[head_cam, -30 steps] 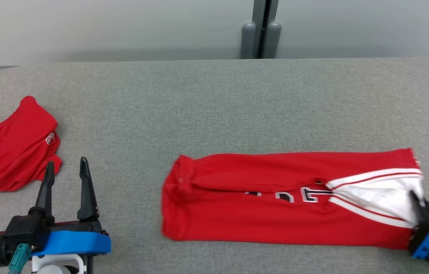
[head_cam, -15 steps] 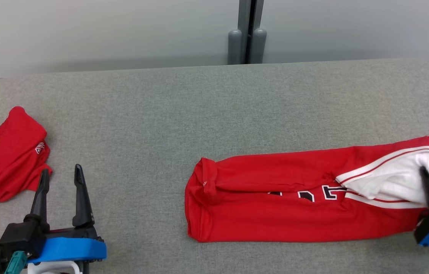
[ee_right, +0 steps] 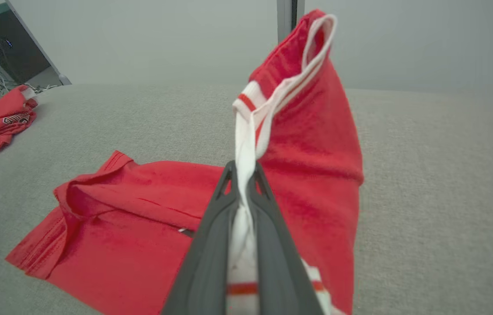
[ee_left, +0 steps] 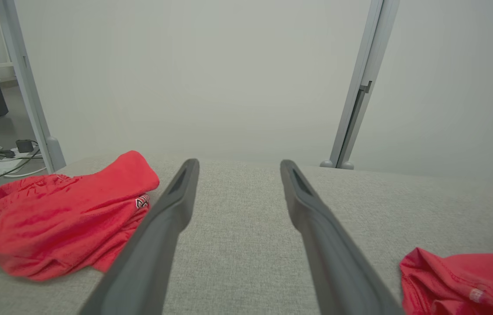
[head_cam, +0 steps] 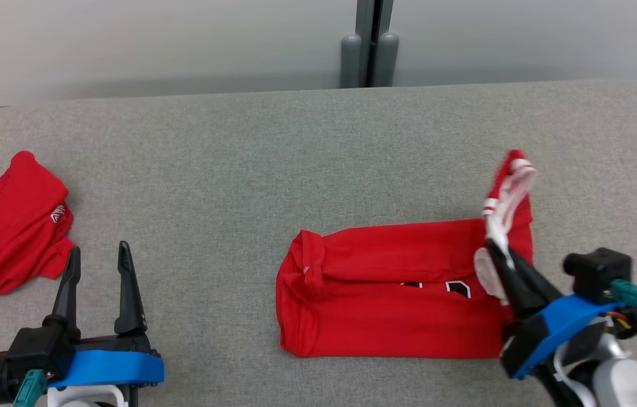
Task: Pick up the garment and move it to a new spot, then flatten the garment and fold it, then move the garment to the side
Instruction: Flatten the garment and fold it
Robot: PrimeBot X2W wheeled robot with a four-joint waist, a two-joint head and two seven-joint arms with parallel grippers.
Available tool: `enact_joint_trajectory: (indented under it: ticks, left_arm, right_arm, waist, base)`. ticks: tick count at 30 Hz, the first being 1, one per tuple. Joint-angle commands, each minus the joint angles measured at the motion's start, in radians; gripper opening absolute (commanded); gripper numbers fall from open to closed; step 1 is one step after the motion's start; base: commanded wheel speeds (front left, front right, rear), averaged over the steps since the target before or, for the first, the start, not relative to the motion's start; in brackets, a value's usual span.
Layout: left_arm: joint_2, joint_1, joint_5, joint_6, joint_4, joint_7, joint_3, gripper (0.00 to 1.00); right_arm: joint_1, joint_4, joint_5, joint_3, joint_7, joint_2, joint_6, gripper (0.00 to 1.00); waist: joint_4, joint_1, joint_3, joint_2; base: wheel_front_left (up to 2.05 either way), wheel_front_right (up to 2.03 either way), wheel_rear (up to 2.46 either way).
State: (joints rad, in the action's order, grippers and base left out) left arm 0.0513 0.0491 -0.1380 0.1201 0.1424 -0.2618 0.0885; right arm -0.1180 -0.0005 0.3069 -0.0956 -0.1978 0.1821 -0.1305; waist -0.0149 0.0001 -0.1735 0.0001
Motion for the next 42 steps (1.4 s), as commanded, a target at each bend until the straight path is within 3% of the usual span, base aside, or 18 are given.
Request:
enact_joint_trajectory:
  ticks: [1, 16, 31, 32, 33, 34, 38, 42]
  left_arm:
    - [-0.001, 0.016, 0.004, 0.003, 0.0, -0.004, 0.002, 1.0]
    - [-0.001, 0.05, -0.003, 0.006, 0.026, -0.004, -0.03, 1.0]
    - [-0.001, 0.079, -0.013, 0.009, 0.045, -0.004, -0.062, 1.0]
    - [-0.001, 0.08, -0.013, 0.009, 0.046, -0.004, -0.063, 1.0]
    - [-0.001, 0.08, -0.013, 0.009, 0.046, -0.004, -0.062, 1.0]
    - [-0.002, 0.078, -0.013, 0.009, 0.047, -0.004, -0.061, 1.0]
    - [-0.001, 0.07, -0.007, 0.009, 0.048, -0.004, -0.054, 1.0]
    - [-0.001, 0.063, -0.005, 0.009, 0.048, -0.004, -0.057, 1.0]
  right_arm:
    - [-0.02, -0.005, -0.004, -0.024, 0.001, -0.014, -0.001, 0.0]
    - [-0.152, 0.173, 0.009, -0.261, 0.076, -0.127, -0.001, 0.0]
    - [-0.26, 0.322, 0.149, -0.408, 0.175, -0.132, -0.001, 0.0]
    - [-0.266, 0.333, 0.153, -0.414, 0.182, -0.132, -0.001, 0.16]
    - [-0.273, 0.34, 0.162, -0.423, 0.195, -0.132, -0.001, 0.86]
    - [-0.278, 0.345, 0.172, -0.43, 0.207, -0.132, -0.001, 1.0]
    - [-0.299, 0.358, 0.173, -0.432, 0.259, -0.131, -0.001, 1.0]
    - [-0.301, 0.359, 0.124, -0.362, 0.311, -0.131, -0.001, 1.0]
  waist:
    - [0.004, -0.0001, -0.003, -0.0001]
    - [0.057, -0.0001, -0.019, -0.0001]
    - [0.093, -0.0001, -0.039, -0.0001]
    - [0.092, -0.0001, -0.039, -0.0001]
    - [0.09, -0.0001, -0.038, -0.0001]
    - [0.086, -0.0001, -0.037, -0.0001]
    - [0.063, -0.0001, -0.023, -0.0001]
    - [0.039, -0.0001, -0.005, -0.0001]
  base:
    - [0.0, 0.0, 0.0]
    - [0.0, 0.0, 0.0]
    - [0.0, 0.0, 0.0]
    - [0.0, 0.0, 0.0]
    - [0.0, 0.0, 0.0]
    - [0.0, 0.0, 0.0]
    - [0.0, 0.0, 0.0]
    - [0.0, 0.0, 0.0]
